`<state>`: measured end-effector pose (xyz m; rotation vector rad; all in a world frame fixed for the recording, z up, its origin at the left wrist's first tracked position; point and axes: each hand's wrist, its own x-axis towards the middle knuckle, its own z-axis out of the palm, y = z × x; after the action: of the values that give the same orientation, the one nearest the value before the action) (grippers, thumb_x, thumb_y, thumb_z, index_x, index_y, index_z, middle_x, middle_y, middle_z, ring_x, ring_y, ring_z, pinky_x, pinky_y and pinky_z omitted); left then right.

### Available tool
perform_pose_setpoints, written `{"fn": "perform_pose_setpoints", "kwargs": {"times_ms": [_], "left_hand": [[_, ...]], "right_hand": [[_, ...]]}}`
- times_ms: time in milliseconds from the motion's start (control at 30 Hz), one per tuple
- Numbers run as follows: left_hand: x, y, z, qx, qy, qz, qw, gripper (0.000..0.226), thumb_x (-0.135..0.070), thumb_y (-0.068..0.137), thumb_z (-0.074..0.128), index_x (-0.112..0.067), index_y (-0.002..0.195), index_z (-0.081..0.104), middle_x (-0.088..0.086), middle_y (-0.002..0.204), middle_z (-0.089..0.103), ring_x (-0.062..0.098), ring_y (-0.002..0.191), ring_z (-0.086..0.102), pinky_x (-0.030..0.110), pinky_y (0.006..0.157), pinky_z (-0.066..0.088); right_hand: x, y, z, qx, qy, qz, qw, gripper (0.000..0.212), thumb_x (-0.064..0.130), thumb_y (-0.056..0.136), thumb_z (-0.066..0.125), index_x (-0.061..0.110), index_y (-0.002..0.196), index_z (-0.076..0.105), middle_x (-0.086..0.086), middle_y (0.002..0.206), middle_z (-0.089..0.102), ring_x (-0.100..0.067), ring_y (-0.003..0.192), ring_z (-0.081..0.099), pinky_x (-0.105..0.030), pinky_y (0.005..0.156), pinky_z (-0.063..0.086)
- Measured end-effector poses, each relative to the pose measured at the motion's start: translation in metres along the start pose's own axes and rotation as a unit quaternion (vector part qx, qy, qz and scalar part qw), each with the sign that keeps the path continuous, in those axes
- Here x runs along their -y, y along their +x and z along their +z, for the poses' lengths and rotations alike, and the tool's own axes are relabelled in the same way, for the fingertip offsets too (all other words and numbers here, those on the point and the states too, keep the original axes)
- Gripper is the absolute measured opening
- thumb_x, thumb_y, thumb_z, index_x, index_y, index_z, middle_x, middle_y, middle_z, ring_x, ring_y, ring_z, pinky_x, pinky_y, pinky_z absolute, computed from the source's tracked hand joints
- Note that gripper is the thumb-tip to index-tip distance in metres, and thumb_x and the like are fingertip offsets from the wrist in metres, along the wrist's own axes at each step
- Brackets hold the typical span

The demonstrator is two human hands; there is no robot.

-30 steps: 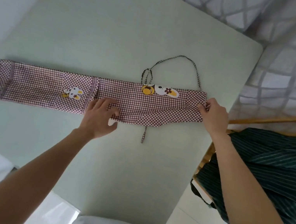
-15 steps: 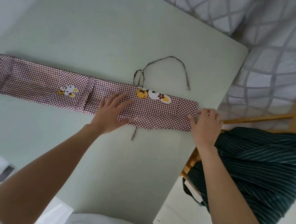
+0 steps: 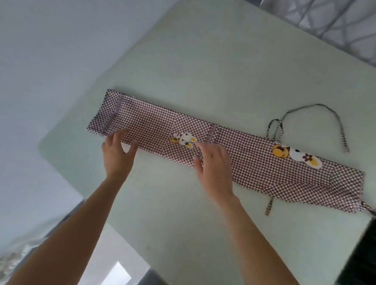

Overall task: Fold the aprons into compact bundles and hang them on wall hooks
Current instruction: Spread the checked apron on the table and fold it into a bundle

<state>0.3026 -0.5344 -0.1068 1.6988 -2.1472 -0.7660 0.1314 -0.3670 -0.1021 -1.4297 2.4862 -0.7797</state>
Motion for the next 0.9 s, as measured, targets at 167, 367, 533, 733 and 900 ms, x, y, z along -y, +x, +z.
{"fn": "perform_pose_setpoints", "kwargs": {"times_ms": [167, 367, 533, 733, 900], "left_hand": [[0.045, 0.066, -0.039, 0.031, 0.012, -0.121, 0.992, 0.059, -0.031, 0.088, 0.062, -0.009, 0.137, 0.039, 0.019, 0.140, 0.038, 0.037, 0.128, 0.033, 0.045, 0.107, 0.029], [0.059, 0.102, -0.058, 0.040, -0.050, -0.185, 0.981, 0.060, -0.027, 0.082, 0.070, -0.007, 0.133, 0.045, 0.017, 0.132, 0.050, 0.029, 0.118, 0.051, 0.035, 0.098, 0.041], [0.066, 0.116, -0.070, 0.088, -0.108, -0.241, 0.961, 0.044, -0.019, 0.079, 0.072, -0.005, 0.118, 0.060, 0.012, 0.119, 0.063, 0.030, 0.111, 0.057, 0.030, 0.084, 0.044], [0.015, 0.093, -0.082, -0.002, -0.318, -0.142, 0.937, 0.008, -0.012, 0.084, 0.065, -0.016, 0.091, 0.065, -0.001, 0.087, 0.067, 0.012, 0.078, 0.060, 0.030, 0.074, 0.048], [-0.078, 0.036, -0.049, 0.074, -0.350, 0.014, 0.934, 0.011, -0.013, 0.086, 0.063, -0.022, 0.093, 0.066, -0.003, 0.094, 0.068, 0.009, 0.081, 0.063, 0.025, 0.075, 0.053]], "right_hand": [[0.031, 0.038, 0.058, 0.124, -0.123, 0.104, 0.979, 0.065, 0.050, 0.086, 0.054, 0.023, 0.142, 0.036, -0.016, 0.153, 0.024, -0.046, 0.140, 0.011, -0.064, 0.108, -0.002], [0.018, 0.029, 0.074, 0.172, -0.156, 0.151, 0.961, 0.094, 0.081, 0.072, 0.000, 0.027, 0.148, -0.011, -0.011, 0.157, -0.012, -0.035, 0.141, -0.018, -0.059, 0.107, -0.015], [0.020, 0.028, 0.078, 0.176, -0.174, 0.157, 0.956, 0.093, 0.081, 0.075, -0.004, 0.024, 0.149, -0.010, -0.012, 0.157, -0.011, -0.033, 0.140, -0.021, -0.060, 0.109, -0.011], [0.021, 0.028, 0.079, 0.173, -0.150, 0.151, 0.962, 0.096, 0.082, 0.075, -0.001, 0.021, 0.150, -0.004, -0.012, 0.158, -0.007, -0.034, 0.142, -0.015, -0.058, 0.110, -0.011], [0.023, 0.021, 0.052, -0.010, 0.134, 0.193, 0.972, 0.078, 0.055, 0.090, 0.043, 0.009, 0.148, 0.019, -0.011, 0.157, 0.010, -0.024, 0.146, 0.006, -0.038, 0.119, 0.003]]}}
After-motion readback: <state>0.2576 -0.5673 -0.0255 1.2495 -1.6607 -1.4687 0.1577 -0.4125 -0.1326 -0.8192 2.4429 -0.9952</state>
